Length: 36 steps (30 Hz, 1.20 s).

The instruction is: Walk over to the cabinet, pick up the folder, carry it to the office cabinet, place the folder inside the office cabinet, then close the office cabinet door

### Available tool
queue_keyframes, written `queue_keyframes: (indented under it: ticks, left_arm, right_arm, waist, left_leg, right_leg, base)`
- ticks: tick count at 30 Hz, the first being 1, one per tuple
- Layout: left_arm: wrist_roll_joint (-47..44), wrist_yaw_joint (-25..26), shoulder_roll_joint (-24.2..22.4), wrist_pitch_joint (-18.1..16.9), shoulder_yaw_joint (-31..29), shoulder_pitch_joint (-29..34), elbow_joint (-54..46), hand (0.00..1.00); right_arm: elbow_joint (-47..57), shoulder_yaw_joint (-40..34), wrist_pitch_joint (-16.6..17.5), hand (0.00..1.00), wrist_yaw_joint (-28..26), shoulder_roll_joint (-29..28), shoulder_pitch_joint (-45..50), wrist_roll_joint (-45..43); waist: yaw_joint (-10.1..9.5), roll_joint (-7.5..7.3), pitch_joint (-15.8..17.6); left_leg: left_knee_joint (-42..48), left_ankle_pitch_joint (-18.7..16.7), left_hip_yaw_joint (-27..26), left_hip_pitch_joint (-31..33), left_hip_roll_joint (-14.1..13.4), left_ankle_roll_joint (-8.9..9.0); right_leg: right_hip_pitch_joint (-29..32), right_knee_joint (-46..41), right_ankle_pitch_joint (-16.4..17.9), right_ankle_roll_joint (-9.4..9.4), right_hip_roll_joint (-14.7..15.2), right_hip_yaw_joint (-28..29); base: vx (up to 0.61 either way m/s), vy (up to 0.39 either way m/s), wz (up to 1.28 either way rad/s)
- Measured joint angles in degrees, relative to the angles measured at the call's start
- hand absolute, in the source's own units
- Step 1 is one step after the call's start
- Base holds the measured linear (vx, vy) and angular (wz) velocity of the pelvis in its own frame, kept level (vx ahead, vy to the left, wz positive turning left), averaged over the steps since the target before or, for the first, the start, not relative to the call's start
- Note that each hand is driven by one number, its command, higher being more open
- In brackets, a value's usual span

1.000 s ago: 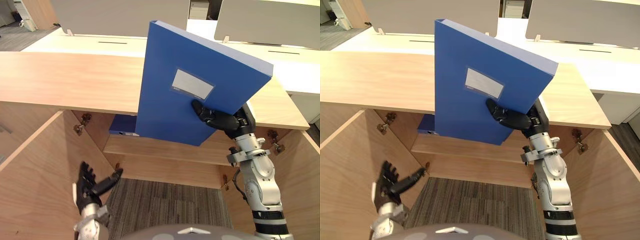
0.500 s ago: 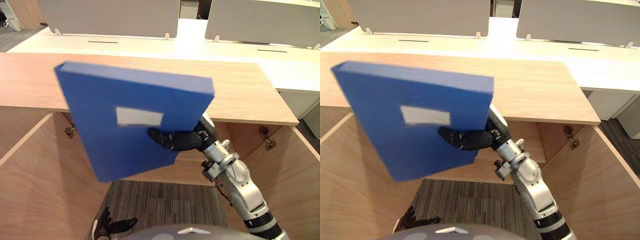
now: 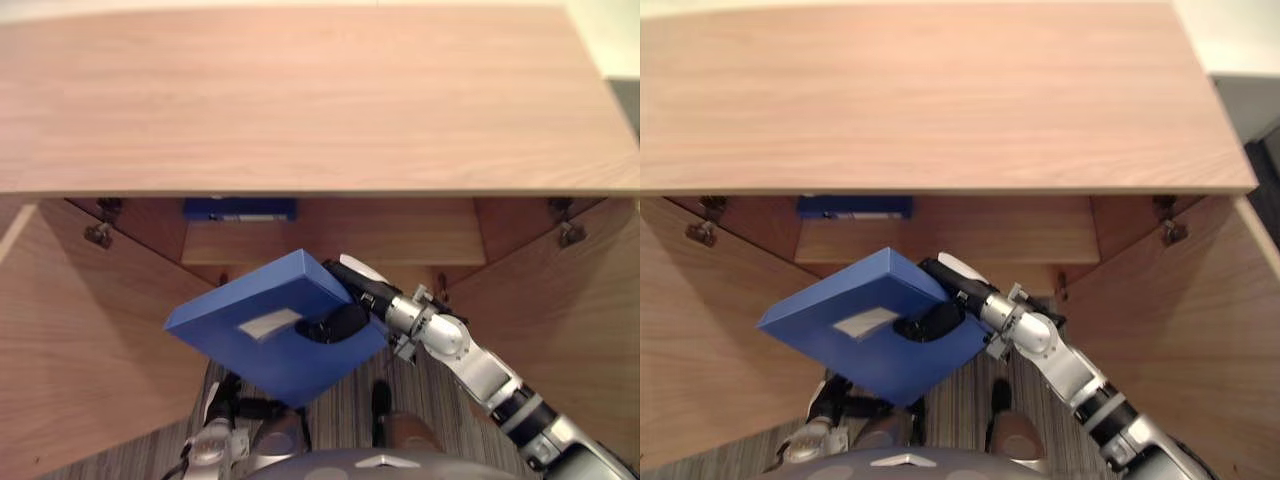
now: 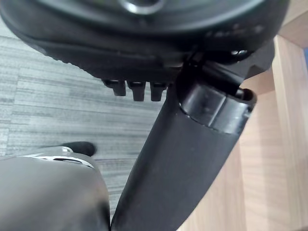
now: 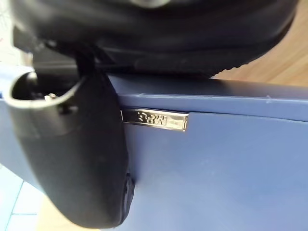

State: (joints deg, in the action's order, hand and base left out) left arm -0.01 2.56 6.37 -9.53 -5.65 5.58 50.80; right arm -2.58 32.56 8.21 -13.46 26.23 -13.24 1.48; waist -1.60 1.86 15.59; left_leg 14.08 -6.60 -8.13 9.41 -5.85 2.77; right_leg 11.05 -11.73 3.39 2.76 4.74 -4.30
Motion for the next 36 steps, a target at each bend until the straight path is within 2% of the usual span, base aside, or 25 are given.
queue_keyframes:
  ticks: [4, 8, 11, 14, 18, 24, 27, 36]
  left_arm:
    - [-0.25, -0.04, 0.14, -0.36, 0.91, -4.01, -1.33, 1.00]
    - [-1.21, 0.07, 0.64, -0.47, 0.84, -7.41, -3.79, 1.00]
    - [-2.27, 0.14, 0.74, -1.24, 0.80, -8.55, -6.02, 1.00]
    - [-3.36, 0.91, 0.44, -1.38, 0.61, -9.11, -8.84, 1.00]
    - [-3.43, 1.65, -1.08, -1.16, 0.17, -10.28, -11.15, 1.00]
    - [-3.89, 2.61, -3.01, -1.06, -0.37, -13.01, -15.43, 1.00]
    - [-3.90, 3.58, -3.25, -1.04, -0.55, -13.76, -15.86, 1.00]
    - [-4.52, 5.92, -4.04, -0.81, -2.11, -13.99, -18.21, 1.00]
  right_arm:
    - [-1.90, -1.48, 0.00, 0.00, 1.74, -1.29, -2.45, 0.85]
    - [-3.31, -6.79, -0.04, 0.00, 3.88, -3.09, -3.74, 0.64]
    - [-3.36, -11.49, -0.28, 0.00, 6.27, -4.27, -3.81, -0.90]
    - [-3.25, -17.00, -0.38, 0.00, 9.31, -8.10, -3.90, -8.51]
    - [-0.05, -22.82, -0.31, 0.00, 12.86, -12.54, -4.03, -16.38]
    - [0.55, -29.07, 0.84, 0.00, 18.74, -14.92, -9.67, -27.61]
    - [-1.00, -31.11, 2.02, 0.00, 20.92, -15.79, -12.73, -33.13]
    - [-9.70, -35.96, 2.46, 0.00, 25.99, -15.69, -23.45, -43.74]
  waist:
    - [0.41, 0.14, 4.23]
    - [0.65, 0.74, 8.61]
    - [0.54, 1.42, 10.07]
    - [0.38, 1.44, 10.28]
    - [0.13, 1.34, 10.64]
    - [-1.32, 0.95, 11.98]
    - [-1.40, 0.84, 12.43]
    - [-1.78, 0.83, 12.43]
  left_leg:
    - [6.13, -1.41, 0.78, 6.92, -0.11, 0.05]
    - [12.59, -2.98, 1.16, 15.53, -0.12, -0.16]
    - [17.98, -5.06, 1.45, 21.33, -0.70, -0.22]
    - [25.66, -7.83, 1.62, 28.33, -2.06, -0.20]
    - [30.08, -8.50, 2.08, 34.63, -3.02, -0.38]
    - [35.33, -8.92, 3.82, 41.36, -4.13, 0.11]
    - [35.69, -8.82, 4.14, 41.88, -4.28, 0.30]
    - [36.34, -8.44, 5.73, 44.10, -4.20, 0.76]
  right_leg:
    - [8.21, -9.22, 2.91, -0.42, 1.11, -0.17]
    - [17.37, -17.01, 4.97, -0.48, 2.08, -0.36]
    - [22.98, -22.04, 6.57, -0.63, 2.32, -0.37]
    - [29.71, -28.40, 8.73, -0.85, 2.44, -0.26]
    - [35.65, -32.26, 9.11, -0.76, 2.28, -0.40]
    - [41.58, -37.22, 9.85, -2.20, 2.04, -1.52]
    - [42.04, -37.65, 9.88, -2.24, 1.98, -1.76]
    - [43.13, -37.93, 9.86, -2.27, 2.13, -3.03]
  base:
    - [-0.12, -0.011, 0.06]
    - [-0.16, -0.035, 0.04]
    - [-0.20, -0.041, 0.03]
    - [-0.21, -0.049, -0.06]
    - [-0.13, -0.020, -0.05]
    - [-0.07, -0.030, 0.05]
    - [-0.01, -0.010, 0.02]
    - [0.01, 0.001, 0.05]
